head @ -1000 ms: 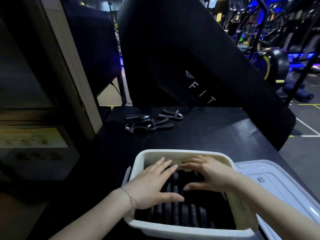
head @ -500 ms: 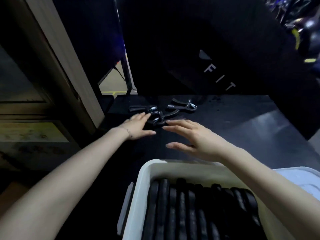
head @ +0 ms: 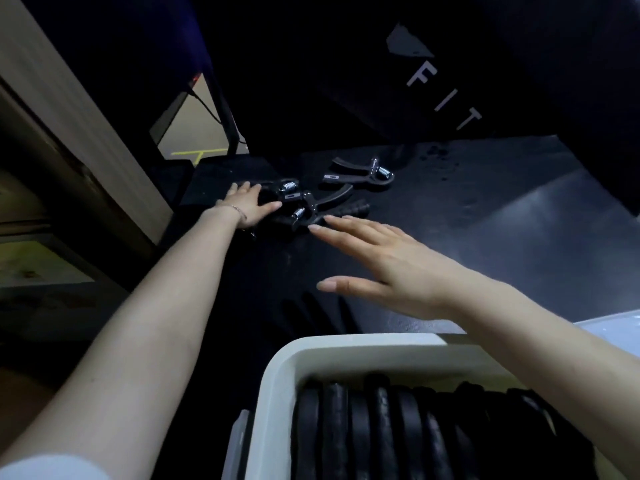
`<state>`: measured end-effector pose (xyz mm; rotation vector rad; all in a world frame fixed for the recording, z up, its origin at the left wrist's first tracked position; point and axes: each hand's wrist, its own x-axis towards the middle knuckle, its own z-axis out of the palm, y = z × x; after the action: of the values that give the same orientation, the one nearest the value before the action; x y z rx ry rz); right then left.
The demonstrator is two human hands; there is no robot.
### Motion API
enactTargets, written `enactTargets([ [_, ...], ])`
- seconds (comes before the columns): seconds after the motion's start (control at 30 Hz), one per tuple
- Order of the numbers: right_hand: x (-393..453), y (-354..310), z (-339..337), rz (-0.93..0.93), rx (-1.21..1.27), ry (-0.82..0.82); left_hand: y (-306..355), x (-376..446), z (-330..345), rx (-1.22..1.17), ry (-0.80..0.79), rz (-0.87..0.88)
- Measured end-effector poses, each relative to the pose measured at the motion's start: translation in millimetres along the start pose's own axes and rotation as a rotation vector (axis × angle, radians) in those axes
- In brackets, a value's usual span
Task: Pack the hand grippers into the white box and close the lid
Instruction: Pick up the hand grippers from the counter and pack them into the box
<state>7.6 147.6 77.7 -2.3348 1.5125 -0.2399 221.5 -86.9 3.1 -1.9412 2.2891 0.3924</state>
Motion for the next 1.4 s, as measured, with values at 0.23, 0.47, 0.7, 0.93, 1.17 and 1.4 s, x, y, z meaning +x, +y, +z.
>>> enactTargets([
  [0.23,-2,-1,1,0.037,0.029,-0.026,8,-7,10,0.004,0.156,-0.106],
  [0.47,-3,-2,0,0.065,0.023,-0.040,8,-35,30,-0.343,0.319,-0.137],
  [0.7,-13,-8,-6,0.192,0.144,0.078,32,-108,7,-0.602,0.492,0.011],
  [0.93,-39,-45,-28,0.202,0.931,0.400,70,-211,-42,-0.743,0.720,0.406],
  [1.17,-81,-103,-48,-0.001,1.368,0.759,99,-303,-58,-0.735,0.802,0.628],
  [1.4,-117,-120,-52,0.047,1.511,0.972,91,-354,-49,-1.224,0.465,0.603],
])
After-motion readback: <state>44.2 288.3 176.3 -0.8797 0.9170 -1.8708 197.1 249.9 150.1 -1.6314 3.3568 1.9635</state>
